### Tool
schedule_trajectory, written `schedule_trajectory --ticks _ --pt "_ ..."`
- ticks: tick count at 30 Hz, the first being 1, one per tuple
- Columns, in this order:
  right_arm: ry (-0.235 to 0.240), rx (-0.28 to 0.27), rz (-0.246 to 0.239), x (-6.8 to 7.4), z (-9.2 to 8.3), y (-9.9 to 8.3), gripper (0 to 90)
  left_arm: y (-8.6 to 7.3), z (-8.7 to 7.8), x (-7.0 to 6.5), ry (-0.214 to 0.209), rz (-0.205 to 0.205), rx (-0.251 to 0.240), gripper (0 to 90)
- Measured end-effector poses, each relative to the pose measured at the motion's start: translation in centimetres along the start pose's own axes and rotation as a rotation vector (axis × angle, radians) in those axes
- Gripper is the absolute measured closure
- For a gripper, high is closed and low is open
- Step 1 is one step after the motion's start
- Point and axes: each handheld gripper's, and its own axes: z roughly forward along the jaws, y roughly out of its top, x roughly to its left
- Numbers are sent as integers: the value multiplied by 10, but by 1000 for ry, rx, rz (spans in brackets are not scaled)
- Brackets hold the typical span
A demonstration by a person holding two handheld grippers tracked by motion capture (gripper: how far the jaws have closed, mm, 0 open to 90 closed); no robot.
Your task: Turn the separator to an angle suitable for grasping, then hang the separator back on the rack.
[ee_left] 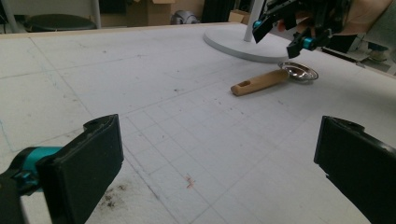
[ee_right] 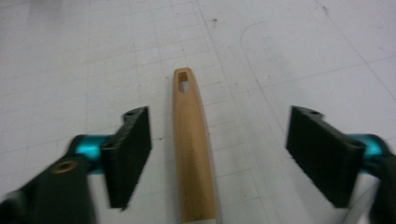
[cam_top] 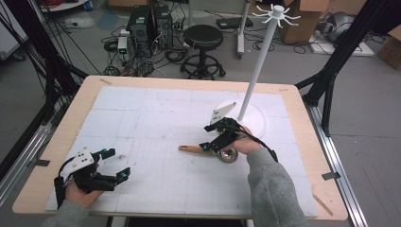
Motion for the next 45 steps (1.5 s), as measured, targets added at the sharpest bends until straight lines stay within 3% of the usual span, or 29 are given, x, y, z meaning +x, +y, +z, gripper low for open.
schedule_trajectory --ticks 2,6,11,39,45 --pt "4 4 -19 2 -2 0 130 0 0 0 -1 0 2 18" --pt "18 4 -32 5 -4 2 14 0 0 0 -4 -3 5 18" --pt "10 72 -81 7 -6 6 14 0 0 0 -4 -1 4 18" --pt "13 278 -140 8 12 -12 18 -1 1 1 -5 -10 10 18" --pt "19 308 -153 7 15 -14 101 -1 2 1 -7 -11 14 18"
